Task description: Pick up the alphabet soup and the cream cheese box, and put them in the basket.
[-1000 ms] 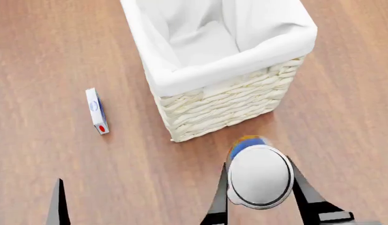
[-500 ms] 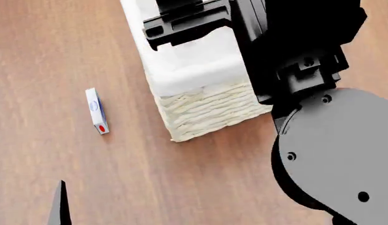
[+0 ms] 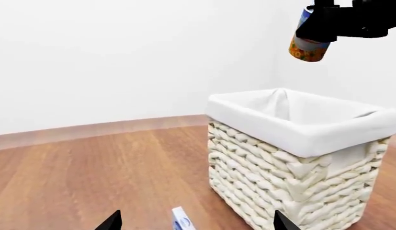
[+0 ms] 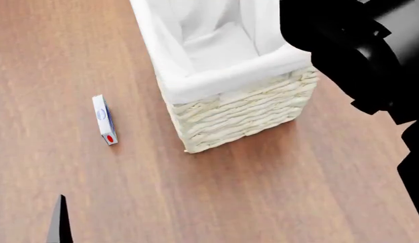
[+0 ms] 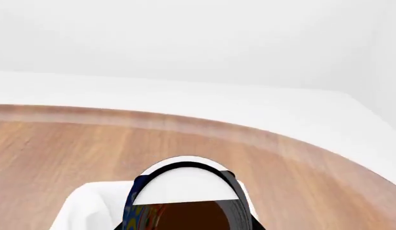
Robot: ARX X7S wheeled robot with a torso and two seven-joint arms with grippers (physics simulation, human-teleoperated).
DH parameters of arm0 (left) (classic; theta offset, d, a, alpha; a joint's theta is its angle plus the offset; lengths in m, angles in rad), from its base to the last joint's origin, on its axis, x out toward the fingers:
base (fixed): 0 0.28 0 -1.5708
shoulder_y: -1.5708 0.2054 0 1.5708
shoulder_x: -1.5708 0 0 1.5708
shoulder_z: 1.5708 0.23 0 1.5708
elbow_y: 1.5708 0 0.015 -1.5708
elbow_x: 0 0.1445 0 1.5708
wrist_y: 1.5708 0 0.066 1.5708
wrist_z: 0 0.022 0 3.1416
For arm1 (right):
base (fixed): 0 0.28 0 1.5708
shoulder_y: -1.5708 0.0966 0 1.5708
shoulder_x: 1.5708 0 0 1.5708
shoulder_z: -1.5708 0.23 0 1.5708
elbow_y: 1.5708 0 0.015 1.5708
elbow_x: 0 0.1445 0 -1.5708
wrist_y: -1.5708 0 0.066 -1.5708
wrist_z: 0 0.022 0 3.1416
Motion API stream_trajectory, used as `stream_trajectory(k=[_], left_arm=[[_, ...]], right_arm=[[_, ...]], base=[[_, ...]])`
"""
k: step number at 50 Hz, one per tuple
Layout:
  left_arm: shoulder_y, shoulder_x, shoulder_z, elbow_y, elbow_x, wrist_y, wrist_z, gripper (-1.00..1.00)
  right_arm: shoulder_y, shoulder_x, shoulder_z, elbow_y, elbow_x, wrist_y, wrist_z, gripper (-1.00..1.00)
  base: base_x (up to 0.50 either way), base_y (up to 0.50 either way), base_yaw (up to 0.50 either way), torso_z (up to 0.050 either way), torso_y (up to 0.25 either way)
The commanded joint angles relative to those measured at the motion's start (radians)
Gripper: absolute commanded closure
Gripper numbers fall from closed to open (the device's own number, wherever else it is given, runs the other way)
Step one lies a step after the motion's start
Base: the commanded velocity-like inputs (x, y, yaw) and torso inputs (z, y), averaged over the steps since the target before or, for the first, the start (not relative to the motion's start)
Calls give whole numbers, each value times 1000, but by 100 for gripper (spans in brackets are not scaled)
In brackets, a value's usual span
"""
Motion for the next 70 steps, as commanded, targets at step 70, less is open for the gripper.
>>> stream_trajectory(k=[70], left_arm=[[31,-29,-8,16,0,21,-36,-100]], right_arm=[[-80,-115,-111,190,-134,-14,-144,100]], base=[[0,0,0,0,1]])
